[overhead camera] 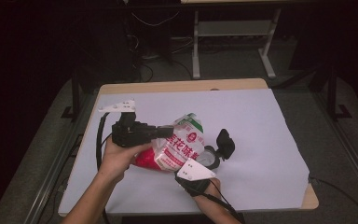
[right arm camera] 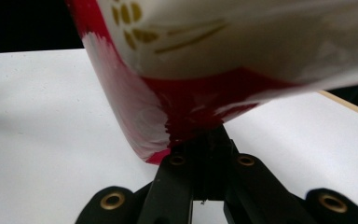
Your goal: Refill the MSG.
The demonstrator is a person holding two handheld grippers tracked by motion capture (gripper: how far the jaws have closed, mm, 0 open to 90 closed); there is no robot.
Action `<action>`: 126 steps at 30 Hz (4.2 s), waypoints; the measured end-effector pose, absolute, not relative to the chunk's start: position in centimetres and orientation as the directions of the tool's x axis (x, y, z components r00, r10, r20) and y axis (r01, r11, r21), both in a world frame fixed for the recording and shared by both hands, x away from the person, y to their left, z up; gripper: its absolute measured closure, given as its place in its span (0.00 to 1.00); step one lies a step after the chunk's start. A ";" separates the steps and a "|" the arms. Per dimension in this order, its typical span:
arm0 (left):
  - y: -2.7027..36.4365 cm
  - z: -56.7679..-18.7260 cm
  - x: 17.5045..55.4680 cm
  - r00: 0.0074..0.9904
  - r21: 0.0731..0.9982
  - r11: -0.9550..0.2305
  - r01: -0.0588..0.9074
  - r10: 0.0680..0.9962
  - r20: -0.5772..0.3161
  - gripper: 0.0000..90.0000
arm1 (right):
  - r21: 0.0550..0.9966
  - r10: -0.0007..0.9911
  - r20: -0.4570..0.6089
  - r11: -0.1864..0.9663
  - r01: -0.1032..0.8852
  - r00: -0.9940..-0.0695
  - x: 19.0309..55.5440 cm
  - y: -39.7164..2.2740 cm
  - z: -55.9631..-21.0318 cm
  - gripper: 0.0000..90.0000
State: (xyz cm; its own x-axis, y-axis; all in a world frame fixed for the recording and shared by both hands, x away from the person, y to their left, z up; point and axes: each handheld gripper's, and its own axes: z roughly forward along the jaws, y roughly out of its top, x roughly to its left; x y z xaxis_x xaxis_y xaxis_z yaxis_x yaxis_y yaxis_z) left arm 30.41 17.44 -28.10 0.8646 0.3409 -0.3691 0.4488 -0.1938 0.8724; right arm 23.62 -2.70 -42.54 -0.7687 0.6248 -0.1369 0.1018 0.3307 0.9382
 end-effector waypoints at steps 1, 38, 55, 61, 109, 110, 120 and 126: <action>17.3 -28.1 30.5 0.864 0.871 -0.196 0.450 0.344 -0.369 1.00 | 0.938 0.625 -0.139 0.333 0.101 -0.768 23.6 -2.7 -42.5 1.00; 13.8 -27.3 33.0 0.842 0.786 -0.343 0.515 0.371 -0.391 1.00 | 0.924 0.642 -0.123 0.351 0.148 -0.757 23.5 -2.1 -42.5 1.00; 12.3 -27.3 34.0 0.834 0.747 -0.392 0.537 0.379 -0.401 1.00 | 0.924 0.645 -0.105 0.345 0.166 -0.757 23.6 -2.2 -42.6 1.00; 12.2 -27.5 34.2 0.833 0.739 -0.402 0.541 0.378 -0.404 1.00 | 0.924 0.643 -0.095 0.341 0.173 -0.760 23.6 -2.0 -42.7 1.00; 10.9 -27.9 34.9 0.818 0.698 -0.438 0.567 0.401 -0.414 1.00 | 0.929 0.636 -0.046 0.310 0.200 -0.771 23.6 -2.0 -42.8 1.00; 11.0 -28.0 34.9 0.817 0.697 -0.438 0.568 0.401 -0.414 1.00 | 0.929 0.636 -0.048 0.311 0.199 -0.770 23.6 -2.0 -42.8 1.00; 10.8 -28.0 34.9 0.818 0.695 -0.442 0.567 0.399 -0.414 1.00 | 0.931 0.634 -0.045 0.307 0.198 -0.772 23.5 -2.0 -42.7 1.00; 10.7 -28.1 35.0 0.813 0.692 -0.438 0.574 0.407 -0.416 1.00 | 0.931 0.632 -0.044 0.307 0.199 -0.773 23.6 -2.0 -42.7 1.00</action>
State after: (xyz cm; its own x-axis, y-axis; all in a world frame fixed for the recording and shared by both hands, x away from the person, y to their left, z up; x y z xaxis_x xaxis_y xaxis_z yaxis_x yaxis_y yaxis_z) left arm 35.00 10.71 -28.05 0.8131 0.4069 -0.4163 0.5736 -0.4381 0.6921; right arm 23.59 -2.01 -42.74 -0.7734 0.6325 -0.0436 0.1989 0.3073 0.9306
